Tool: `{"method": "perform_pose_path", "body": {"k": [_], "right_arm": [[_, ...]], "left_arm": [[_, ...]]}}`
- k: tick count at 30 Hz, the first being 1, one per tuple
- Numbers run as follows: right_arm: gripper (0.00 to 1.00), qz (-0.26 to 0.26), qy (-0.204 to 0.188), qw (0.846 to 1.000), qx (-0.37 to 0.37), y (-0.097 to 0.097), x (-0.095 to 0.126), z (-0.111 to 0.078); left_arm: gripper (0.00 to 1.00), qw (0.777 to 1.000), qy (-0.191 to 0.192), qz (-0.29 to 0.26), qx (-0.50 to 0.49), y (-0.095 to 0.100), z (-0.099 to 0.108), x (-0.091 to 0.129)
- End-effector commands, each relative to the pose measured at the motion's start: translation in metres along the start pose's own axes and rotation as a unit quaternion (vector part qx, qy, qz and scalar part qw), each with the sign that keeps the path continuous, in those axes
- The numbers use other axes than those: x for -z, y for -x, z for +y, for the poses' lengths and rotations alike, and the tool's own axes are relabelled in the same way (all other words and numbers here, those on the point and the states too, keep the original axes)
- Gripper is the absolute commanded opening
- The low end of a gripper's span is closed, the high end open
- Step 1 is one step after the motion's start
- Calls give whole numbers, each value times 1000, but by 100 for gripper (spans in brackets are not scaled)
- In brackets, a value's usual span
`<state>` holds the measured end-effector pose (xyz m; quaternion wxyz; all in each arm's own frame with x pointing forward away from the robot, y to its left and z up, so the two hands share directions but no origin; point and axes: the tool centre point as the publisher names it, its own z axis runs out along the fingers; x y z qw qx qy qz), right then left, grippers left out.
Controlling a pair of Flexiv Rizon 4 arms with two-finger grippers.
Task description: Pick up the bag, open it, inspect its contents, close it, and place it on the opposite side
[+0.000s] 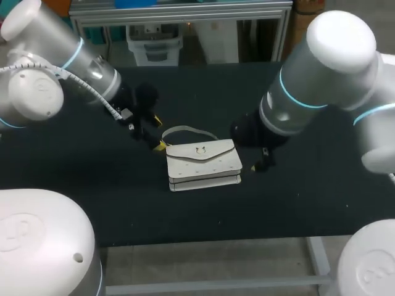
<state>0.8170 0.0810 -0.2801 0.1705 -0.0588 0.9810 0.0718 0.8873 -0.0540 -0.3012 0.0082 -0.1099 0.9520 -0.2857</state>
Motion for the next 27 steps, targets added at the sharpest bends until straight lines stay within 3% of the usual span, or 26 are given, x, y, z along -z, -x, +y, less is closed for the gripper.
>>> {"method": "perform_pose_path", "body": {"k": [1,18,27], "right_arm": [[100,67,10,998,0,8,-7,-3],[100,139,-5,990,-28,27,-17,-10],[100,143,3,989,-34,27,-18,-11]], "left_arm": [[100,1000,1,1,21,3,1,1],[100,982,25,-1,186,17,8,6],[100,981,34,-9,188,18,8,7]]}}
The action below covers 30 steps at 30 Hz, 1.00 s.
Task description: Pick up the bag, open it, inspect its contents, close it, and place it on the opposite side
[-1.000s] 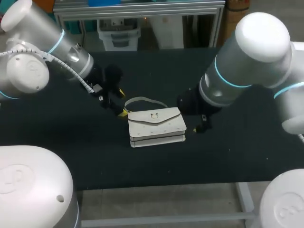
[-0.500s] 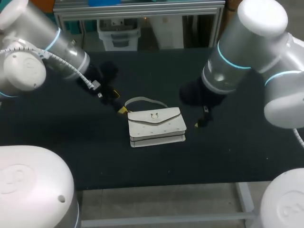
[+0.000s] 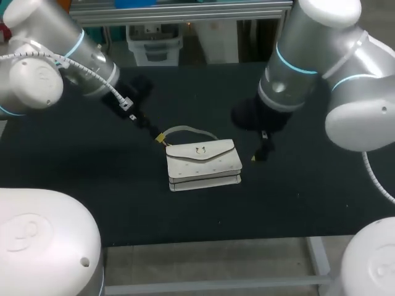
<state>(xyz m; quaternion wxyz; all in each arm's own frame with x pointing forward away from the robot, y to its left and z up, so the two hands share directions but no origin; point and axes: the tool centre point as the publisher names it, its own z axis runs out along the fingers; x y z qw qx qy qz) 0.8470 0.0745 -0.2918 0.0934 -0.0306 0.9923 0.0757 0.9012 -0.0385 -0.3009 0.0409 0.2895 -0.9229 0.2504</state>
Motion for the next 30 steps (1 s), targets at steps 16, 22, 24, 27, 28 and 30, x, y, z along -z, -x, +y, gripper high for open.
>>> {"method": "perform_pose_path", "body": {"k": [16,22,24,27,28,30], "right_arm": [[100,88,14,994,-65,12,4,-6],[100,104,12,975,-197,23,16,-20],[100,111,19,965,-239,25,19,-24],[100,137,28,942,-304,27,18,-30],[100,146,39,937,-314,28,17,-32],[100,159,47,924,-345,29,15,-36]], "left_arm": [[100,996,-11,-23,88,-3,-8,-1],[100,976,-9,-48,213,-7,-14,-3],[100,967,-6,-55,249,-6,-17,-3],[100,950,1,-63,305,-5,-18,-3],[100,948,6,-54,315,-5,-19,-2],[100,931,4,-66,358,-5,-18,-2]]}}
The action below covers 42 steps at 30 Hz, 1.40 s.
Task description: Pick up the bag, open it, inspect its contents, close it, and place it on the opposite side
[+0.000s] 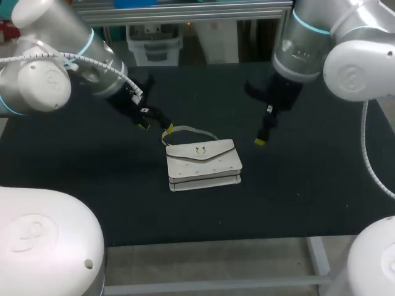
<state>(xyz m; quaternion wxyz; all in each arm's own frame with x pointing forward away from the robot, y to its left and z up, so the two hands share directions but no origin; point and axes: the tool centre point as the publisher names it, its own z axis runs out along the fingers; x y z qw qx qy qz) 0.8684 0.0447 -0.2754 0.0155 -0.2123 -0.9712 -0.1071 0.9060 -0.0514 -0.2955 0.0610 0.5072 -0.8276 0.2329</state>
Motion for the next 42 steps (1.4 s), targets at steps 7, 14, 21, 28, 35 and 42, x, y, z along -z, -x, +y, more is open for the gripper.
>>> {"method": "perform_pose_path", "body": {"k": [7,14,21,28,35,42], "right_arm": [[100,112,52,977,-172,16,-9,-13],[100,103,104,963,-225,7,-9,-7],[100,103,104,963,-225,7,-9,-7],[100,103,104,963,-225,7,-9,-7],[100,90,114,950,-278,-5,-7,0],[100,89,122,913,-378,-30,-7,9]], "left_arm": [[100,974,1,-52,221,-1,0,-3],[100,957,-30,-80,277,2,-1,-8],[100,957,-30,-80,277,2,-1,-8],[100,957,-30,-80,277,2,-1,-8],[100,942,-35,-76,324,0,0,-13],[100,938,-44,-23,343,-5,20,-18]]}}
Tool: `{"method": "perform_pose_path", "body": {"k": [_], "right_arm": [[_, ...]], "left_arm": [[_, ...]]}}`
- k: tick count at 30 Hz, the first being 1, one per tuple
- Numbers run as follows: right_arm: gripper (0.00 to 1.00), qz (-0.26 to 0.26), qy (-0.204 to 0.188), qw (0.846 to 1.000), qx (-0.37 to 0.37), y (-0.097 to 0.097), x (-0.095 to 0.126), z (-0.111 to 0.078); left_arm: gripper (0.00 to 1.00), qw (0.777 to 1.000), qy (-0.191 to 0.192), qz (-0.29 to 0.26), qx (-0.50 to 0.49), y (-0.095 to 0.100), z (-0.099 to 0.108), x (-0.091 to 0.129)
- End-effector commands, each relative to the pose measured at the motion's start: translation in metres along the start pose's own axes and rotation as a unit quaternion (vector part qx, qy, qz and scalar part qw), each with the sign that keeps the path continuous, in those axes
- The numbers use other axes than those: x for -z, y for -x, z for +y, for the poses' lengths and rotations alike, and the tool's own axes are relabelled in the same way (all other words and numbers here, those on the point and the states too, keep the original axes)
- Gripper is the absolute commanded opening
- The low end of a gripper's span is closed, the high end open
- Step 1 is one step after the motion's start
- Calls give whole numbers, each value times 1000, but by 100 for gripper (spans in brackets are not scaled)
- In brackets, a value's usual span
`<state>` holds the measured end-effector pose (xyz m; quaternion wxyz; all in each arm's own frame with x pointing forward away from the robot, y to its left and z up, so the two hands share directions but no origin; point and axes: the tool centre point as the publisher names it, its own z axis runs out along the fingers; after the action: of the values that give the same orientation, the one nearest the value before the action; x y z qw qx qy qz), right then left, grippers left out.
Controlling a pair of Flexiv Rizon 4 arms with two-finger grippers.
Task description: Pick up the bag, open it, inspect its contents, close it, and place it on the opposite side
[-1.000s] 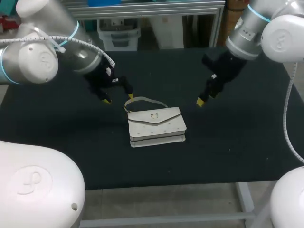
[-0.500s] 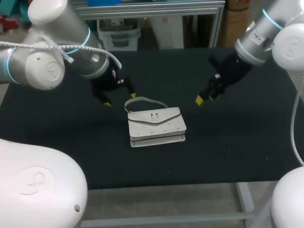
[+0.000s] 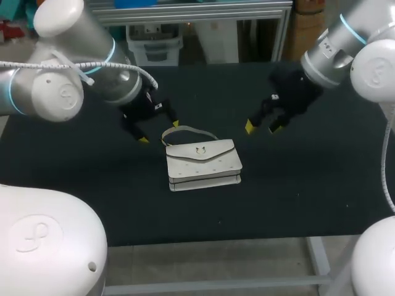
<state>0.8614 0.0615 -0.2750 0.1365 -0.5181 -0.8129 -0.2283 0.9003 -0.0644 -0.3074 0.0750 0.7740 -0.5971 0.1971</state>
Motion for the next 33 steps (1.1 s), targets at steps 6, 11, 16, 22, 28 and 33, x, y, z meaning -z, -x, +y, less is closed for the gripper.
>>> {"method": "perform_pose_path", "body": {"k": [6,11,16,22,28,33], "right_arm": [[100,4,22,996,-89,-7,-19,-22],[100,17,28,991,-127,-3,-28,-27],[100,16,52,988,-142,-4,-32,-25],[100,44,68,984,-160,-1,-41,-18],[100,66,72,980,-176,2,-51,-11],[100,93,74,976,-181,2,-56,-7]], "left_arm": [[100,997,29,63,18,16,20,-5],[100,994,49,95,26,16,25,-6],[100,991,61,114,15,13,28,-11],[100,987,84,138,4,12,29,-17],[100,983,100,156,1,14,29,-21],[100,973,135,186,-2,12,28,-29]]}}
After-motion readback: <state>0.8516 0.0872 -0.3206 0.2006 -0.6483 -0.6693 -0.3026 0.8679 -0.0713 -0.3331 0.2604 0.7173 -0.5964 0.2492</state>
